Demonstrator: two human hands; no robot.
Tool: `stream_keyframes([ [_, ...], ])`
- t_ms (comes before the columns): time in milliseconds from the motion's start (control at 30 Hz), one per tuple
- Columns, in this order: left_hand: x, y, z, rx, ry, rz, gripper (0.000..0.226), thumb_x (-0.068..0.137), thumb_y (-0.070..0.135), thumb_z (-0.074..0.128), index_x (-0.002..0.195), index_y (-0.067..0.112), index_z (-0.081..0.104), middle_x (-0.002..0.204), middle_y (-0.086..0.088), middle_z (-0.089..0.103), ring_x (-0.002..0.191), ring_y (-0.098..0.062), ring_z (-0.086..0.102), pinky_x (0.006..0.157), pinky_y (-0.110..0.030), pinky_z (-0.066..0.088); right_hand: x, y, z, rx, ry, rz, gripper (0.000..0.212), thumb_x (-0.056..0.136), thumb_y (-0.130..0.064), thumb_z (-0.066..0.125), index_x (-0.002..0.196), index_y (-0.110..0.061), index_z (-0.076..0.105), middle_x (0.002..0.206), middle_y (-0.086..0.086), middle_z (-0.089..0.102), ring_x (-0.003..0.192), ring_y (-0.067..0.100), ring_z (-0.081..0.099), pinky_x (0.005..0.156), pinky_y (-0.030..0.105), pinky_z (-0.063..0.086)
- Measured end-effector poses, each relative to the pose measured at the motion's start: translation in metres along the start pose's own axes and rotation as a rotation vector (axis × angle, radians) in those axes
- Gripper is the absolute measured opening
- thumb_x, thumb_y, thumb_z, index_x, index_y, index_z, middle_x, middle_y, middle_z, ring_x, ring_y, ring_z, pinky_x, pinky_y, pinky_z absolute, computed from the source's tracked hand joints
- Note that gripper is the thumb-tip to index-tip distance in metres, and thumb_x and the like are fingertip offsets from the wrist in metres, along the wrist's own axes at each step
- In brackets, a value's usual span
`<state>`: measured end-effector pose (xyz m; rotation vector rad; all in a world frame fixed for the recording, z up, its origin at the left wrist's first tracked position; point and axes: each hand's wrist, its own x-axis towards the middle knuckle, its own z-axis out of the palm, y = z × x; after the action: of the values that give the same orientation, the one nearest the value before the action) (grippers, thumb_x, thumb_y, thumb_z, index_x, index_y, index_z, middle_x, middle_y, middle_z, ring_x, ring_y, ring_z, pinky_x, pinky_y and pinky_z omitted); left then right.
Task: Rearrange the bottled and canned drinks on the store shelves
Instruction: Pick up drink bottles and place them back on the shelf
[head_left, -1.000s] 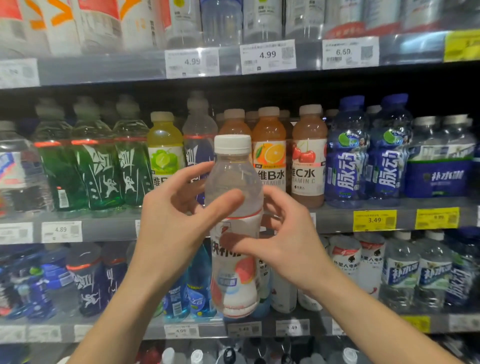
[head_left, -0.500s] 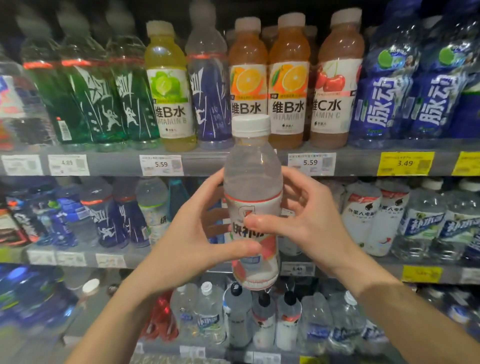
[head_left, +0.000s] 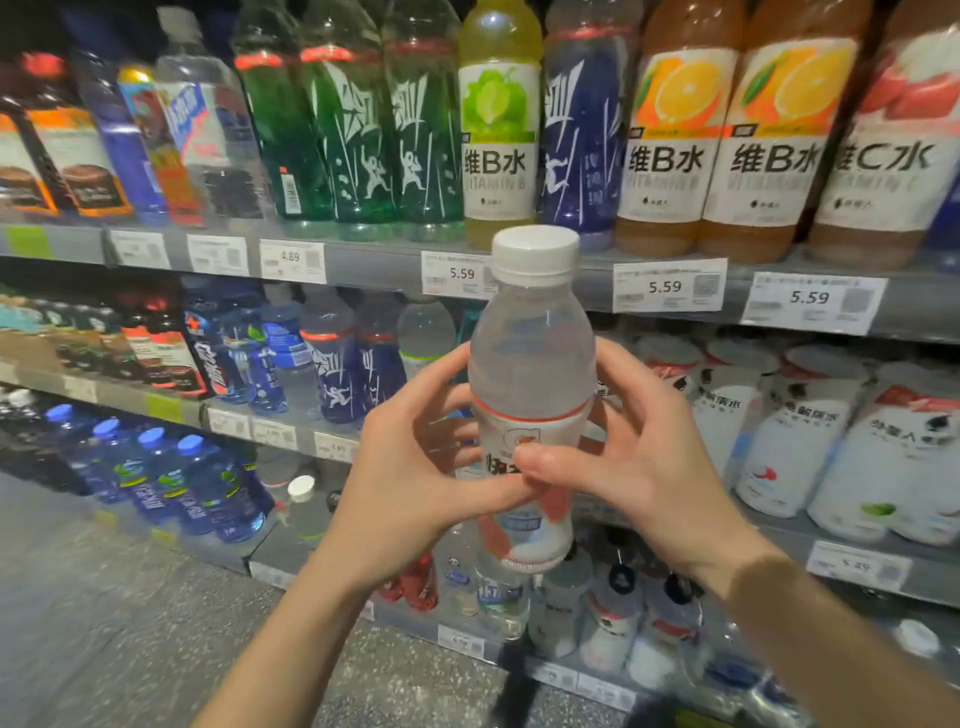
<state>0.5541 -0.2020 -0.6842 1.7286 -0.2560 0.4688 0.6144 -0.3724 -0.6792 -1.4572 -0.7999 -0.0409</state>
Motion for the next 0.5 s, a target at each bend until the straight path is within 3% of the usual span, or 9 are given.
stream_keyframes([
  [100,-0.011,-0.004,-0.018,0.013,0.064,-0.035,0.062,0.062,0.006,0.089,0.120,0.013,0.067,0.108,-0.002,0.077,0.097,-0.014,0.072,0.082,-0.027,0.056,0.006,0.004,0.020,0.021,-0.031,-0.002,0.061,0.067,-0.011,0.085,0.123,-0.022,0.064,0.118,-0.006,0.073,0.112,0.013,0.068,0.092,0.026,0.054],
  [167,-0.015,0.002,-0.028,0.027,0.098,-0.063,0.053,0.061,0.006,0.088,0.112,0.011,0.070,0.100,-0.002,0.078,0.090,-0.011,0.072,0.076,-0.029,0.058,0.013,0.001,0.029,0.031,-0.041,0.025,0.061,0.066,-0.011,0.087,0.122,-0.021,0.066,0.117,-0.004,0.074,0.112,0.015,0.068,0.092,0.031,0.055],
  [233,-0.015,0.016,-0.038,0.027,0.123,-0.088,0.053,0.060,0.004,0.087,0.110,0.010,0.070,0.097,0.001,0.079,0.084,-0.007,0.072,0.070,-0.029,0.058,0.024,-0.009,0.037,0.060,-0.073,0.082,0.063,0.064,-0.015,0.091,0.121,-0.021,0.067,0.115,-0.002,0.074,0.111,0.019,0.069,0.092,0.039,0.057],
  [300,-0.010,0.034,-0.046,0.023,0.140,-0.114,0.053,0.058,0.002,0.086,0.108,0.007,0.069,0.095,0.006,0.079,0.085,-0.002,0.071,0.074,-0.019,0.056,0.036,-0.024,0.041,0.082,-0.102,0.143,0.061,0.061,-0.018,0.091,0.118,-0.023,0.069,0.112,-0.001,0.075,0.108,0.019,0.070,0.090,0.041,0.058],
  [500,0.021,0.117,-0.070,-0.035,0.181,-0.214,0.057,0.057,-0.006,0.084,0.108,0.008,0.065,0.097,0.008,0.078,0.090,-0.001,0.071,0.078,-0.016,0.054,0.078,-0.101,0.041,0.121,-0.130,0.265,0.058,0.058,-0.006,0.087,0.109,-0.026,0.070,0.110,-0.002,0.075,0.108,0.018,0.069,0.087,0.033,0.059],
])
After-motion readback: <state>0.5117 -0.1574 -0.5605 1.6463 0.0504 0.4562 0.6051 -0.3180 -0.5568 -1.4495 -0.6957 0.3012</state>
